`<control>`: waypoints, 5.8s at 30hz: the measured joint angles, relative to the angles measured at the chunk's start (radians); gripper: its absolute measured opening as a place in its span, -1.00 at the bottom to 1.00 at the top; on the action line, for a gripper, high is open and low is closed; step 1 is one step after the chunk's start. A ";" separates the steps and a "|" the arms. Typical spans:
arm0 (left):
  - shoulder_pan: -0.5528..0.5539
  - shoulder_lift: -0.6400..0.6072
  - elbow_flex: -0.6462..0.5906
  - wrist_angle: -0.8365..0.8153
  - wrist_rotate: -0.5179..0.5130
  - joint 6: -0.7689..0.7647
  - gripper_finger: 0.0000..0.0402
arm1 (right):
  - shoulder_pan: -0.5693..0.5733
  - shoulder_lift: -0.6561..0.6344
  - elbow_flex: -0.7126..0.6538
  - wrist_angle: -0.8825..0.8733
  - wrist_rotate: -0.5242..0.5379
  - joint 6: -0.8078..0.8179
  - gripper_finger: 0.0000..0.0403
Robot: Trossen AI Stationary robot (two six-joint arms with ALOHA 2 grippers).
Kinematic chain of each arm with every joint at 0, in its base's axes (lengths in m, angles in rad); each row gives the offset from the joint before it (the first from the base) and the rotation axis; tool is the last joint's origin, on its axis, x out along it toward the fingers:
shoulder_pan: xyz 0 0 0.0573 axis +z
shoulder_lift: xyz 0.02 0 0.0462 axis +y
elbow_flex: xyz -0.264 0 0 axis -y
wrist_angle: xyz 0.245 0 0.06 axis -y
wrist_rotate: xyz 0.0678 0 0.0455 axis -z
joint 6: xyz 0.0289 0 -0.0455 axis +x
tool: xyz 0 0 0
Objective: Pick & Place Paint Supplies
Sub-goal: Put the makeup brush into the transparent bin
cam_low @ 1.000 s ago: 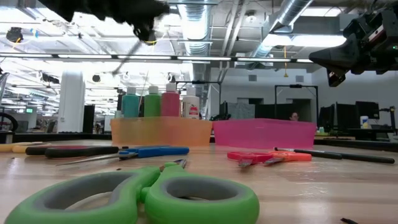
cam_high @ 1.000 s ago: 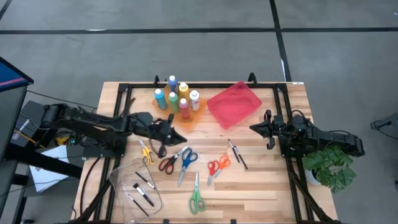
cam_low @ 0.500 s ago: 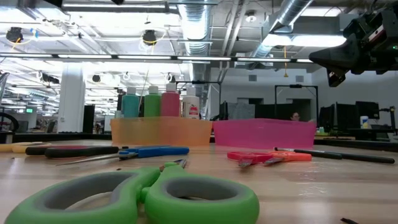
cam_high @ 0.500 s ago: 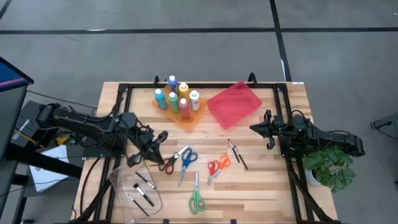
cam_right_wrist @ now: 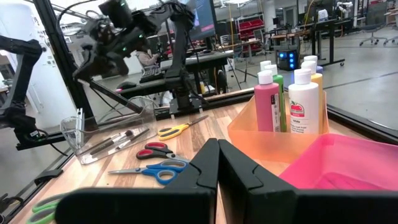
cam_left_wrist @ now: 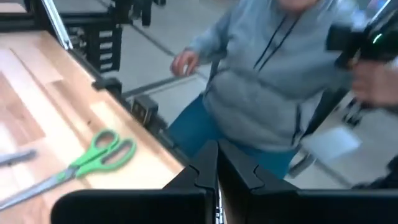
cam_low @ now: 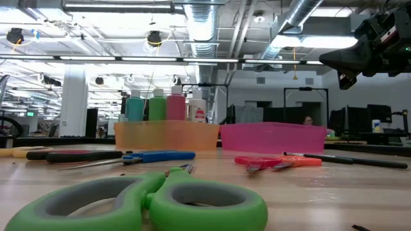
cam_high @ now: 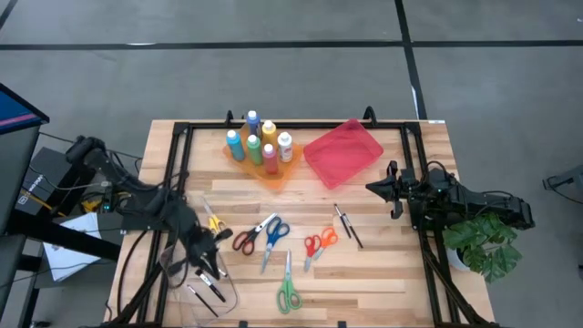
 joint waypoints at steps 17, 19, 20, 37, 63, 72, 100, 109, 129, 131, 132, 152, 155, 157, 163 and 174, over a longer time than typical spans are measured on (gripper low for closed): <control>-0.258 0.000 -0.188 -0.054 -0.393 -0.075 -1.00 | 0.000 0.000 0.000 0.000 0.000 0.000 -1.00; -0.258 0.000 -0.217 -0.026 -0.393 -0.088 -1.00 | 0.000 0.000 0.000 0.000 0.000 0.000 -1.00; -0.258 0.000 -0.228 -0.017 -0.393 -0.088 -1.00 | 0.000 0.000 0.000 0.000 0.000 0.000 -1.00; -0.258 0.000 -0.242 -0.010 -0.392 -0.087 -1.00 | 0.000 0.000 0.000 0.000 0.000 0.000 -1.00; -0.257 0.000 -0.242 0.205 -0.552 -0.114 -0.48 | 0.000 0.000 0.000 0.000 0.000 0.000 -1.00; -0.255 -0.001 -0.242 0.928 -0.759 0.278 -0.26 | 0.000 0.000 0.000 0.000 0.000 0.000 -1.00; 0.537 0.653 0.352 0.387 -0.262 0.197 -0.25 | 0.000 0.000 0.000 0.000 0.000 0.000 -1.00; 0.607 0.880 0.520 0.403 -0.223 0.261 -0.25 | 0.000 0.000 0.000 0.001 0.000 0.000 -1.00; 0.673 1.131 0.600 0.585 -0.099 0.335 -0.25 | 0.000 0.000 0.000 0.001 0.000 0.000 -1.00; 0.673 1.153 0.604 0.602 -0.093 0.335 -0.25 | 0.000 0.000 0.000 0.001 0.000 0.000 -1.00; 0.673 1.163 0.612 0.602 -0.085 0.334 -0.25 | 0.000 0.000 0.000 0.001 0.000 0.000 -1.00; 0.650 1.354 0.805 0.489 -0.080 0.342 -0.25 | 0.000 0.000 0.000 0.001 0.000 0.000 -1.00; 0.650 1.351 0.806 0.472 -0.080 0.342 -0.25 | 0.000 0.000 0.000 0.001 0.000 0.000 -1.00; 0.650 1.348 0.806 0.458 -0.080 0.340 -0.25 | 0.000 0.000 0.000 0.001 0.000 0.000 -1.00; 0.648 1.343 0.808 0.390 -0.086 0.326 -0.25 | 0.000 0.000 0.000 0.001 0.000 0.000 -1.00; 0.614 1.325 0.801 0.413 -0.125 0.321 -0.25 | 0.000 0.000 0.000 0.002 0.000 0.000 -1.00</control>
